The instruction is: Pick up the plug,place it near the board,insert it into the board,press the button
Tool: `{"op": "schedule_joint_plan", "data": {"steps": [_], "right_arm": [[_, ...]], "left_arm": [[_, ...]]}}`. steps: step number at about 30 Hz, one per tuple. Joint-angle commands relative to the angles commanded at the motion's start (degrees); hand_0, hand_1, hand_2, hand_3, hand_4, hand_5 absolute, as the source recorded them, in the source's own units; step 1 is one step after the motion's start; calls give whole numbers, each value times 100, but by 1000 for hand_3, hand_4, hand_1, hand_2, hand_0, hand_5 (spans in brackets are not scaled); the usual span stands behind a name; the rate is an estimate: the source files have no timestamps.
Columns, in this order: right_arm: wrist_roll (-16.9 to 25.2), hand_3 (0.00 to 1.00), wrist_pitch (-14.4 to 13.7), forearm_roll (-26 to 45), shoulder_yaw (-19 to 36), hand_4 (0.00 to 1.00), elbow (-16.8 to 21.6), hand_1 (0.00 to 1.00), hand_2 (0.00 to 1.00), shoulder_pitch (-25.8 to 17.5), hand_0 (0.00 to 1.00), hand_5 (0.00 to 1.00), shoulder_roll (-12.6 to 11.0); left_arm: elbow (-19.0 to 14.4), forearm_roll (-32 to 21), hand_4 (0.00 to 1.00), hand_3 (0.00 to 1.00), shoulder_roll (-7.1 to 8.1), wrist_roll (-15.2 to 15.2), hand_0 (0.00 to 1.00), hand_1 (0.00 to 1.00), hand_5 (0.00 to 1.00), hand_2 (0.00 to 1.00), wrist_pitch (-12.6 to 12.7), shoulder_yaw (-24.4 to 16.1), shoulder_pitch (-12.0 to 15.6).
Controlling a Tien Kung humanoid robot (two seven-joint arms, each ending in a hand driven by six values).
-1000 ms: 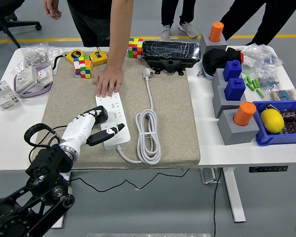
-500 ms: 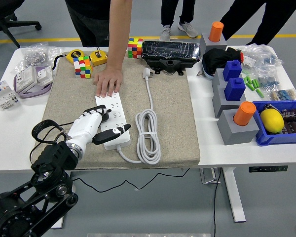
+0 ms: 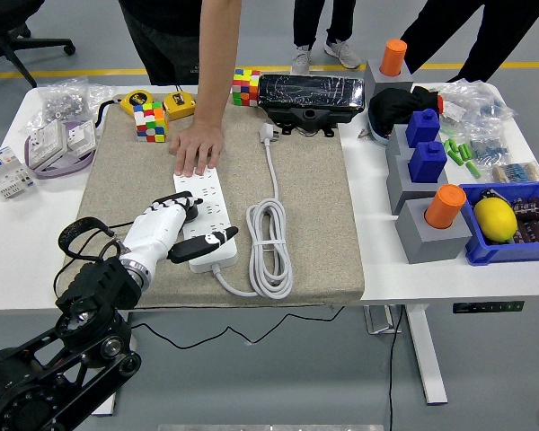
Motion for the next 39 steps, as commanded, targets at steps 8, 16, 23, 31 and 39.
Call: {"op": "schedule_joint_plan", "data": {"steps": [8, 16, 23, 31, 39], "right_arm": [[-10, 758, 20, 21, -25, 998, 0, 694, 712, 7, 788, 998, -4], [-18, 758, 11, 45, -46, 998, 0, 694, 711, 33, 787, 998, -20], [-18, 758, 8, 47, -47, 998, 0, 694, 712, 33, 787, 998, -21], [-25, 759, 15, 59, -65, 998, 0, 694, 712, 33, 787, 998, -25], [-30, 758, 19, 66, -68, 998, 0, 694, 712, 29, 787, 998, -26]], "left_arm": [[-799, 595, 998, 930, 70, -370, 884, 878, 853, 872, 366, -159, 9], [-1123, 1067, 907, 907, 209, -733, 458, 539, 310, 502, -328, -127, -85], [-1123, 1072, 618, 849, 243, -840, 192, 22, 2, 109, -1280, -32, -118], [-1123, 1072, 556, 845, 269, -725, 186, 2, 2, 101, -2295, -15, -140], [-1015, 1072, 608, 839, 253, -604, 185, 2, 2, 104, -3006, -26, -138]]}}
